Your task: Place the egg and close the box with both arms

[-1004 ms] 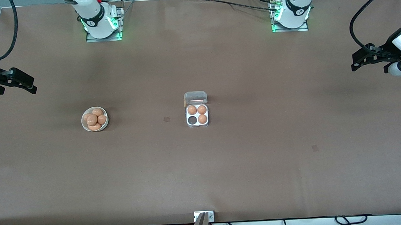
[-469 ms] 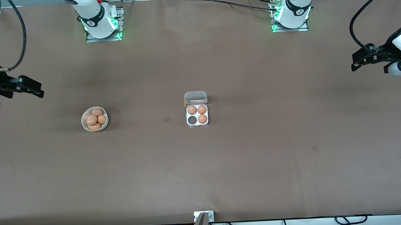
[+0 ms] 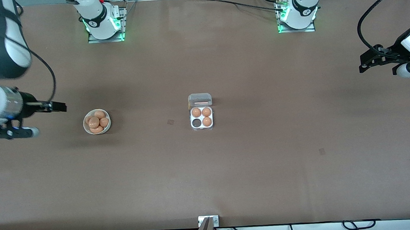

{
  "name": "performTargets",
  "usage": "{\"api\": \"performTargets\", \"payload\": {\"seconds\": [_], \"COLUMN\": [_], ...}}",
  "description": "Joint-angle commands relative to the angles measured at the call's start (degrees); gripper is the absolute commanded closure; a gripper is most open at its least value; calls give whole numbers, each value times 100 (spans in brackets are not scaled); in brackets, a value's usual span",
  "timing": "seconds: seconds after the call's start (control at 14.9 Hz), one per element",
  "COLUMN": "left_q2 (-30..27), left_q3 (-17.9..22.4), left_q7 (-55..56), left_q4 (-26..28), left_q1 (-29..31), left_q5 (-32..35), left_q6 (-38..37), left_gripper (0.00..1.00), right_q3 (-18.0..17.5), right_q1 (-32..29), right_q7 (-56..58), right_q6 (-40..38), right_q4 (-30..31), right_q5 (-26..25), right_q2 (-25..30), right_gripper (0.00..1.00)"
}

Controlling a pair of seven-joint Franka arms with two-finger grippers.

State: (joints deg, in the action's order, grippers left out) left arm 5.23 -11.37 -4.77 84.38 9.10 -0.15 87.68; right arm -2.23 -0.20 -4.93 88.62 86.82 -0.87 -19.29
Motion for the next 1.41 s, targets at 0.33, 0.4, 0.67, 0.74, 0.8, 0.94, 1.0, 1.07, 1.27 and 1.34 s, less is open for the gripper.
{"api": "performTargets", "payload": {"seconds": [0.33,0.4,0.67,0.74,0.8,0.94,1.0,1.07,1.27,1.34], "left_q2": [66,75,66,66,75,66,75,66,66,66], "left_q3": [-23,-31,-23,-23,-23,-31,-23,-23,-23,-23], "left_q7": [55,46,46,46,46,55,46,46,55,46], "left_q4": [-159,-159,-159,-159,-159,-159,-159,-159,-159,-159], "left_q1": [13,13,13,13,13,13,13,13,13,13], "left_q5": [-28,-29,-28,-29,-29,-28,-29,-29,-20,-28], "left_q6": [-93,-93,-93,-93,-93,-93,-93,-93,-93,-93], "left_gripper": [0,0,0,0,0,0,0,0,0,0], "right_q3": [-32,-32,-23,-23,-23,-23,-23,-23,-23,-23], "right_q1": [-77,-77,-138,-156,-156,-165,-165,-165,-156,-156], "right_q7": [27,70,282,282,282,282,282,273,264,264], "right_q6": [-257,-248,147,173,208,217,217,217,331,375], "right_q4": [-174,-174,-349,-358,-367,-542,-648,-683,-675,-675], "right_q5": [237,228,228,228,228,228,228,228,228,228], "right_q2": [-1190,-1295,-1769,-1866,-1937,-2095,-2209,-2289,-2412,-2439], "right_gripper": [0,0,0,0,0,0,0,0,0,0]}}
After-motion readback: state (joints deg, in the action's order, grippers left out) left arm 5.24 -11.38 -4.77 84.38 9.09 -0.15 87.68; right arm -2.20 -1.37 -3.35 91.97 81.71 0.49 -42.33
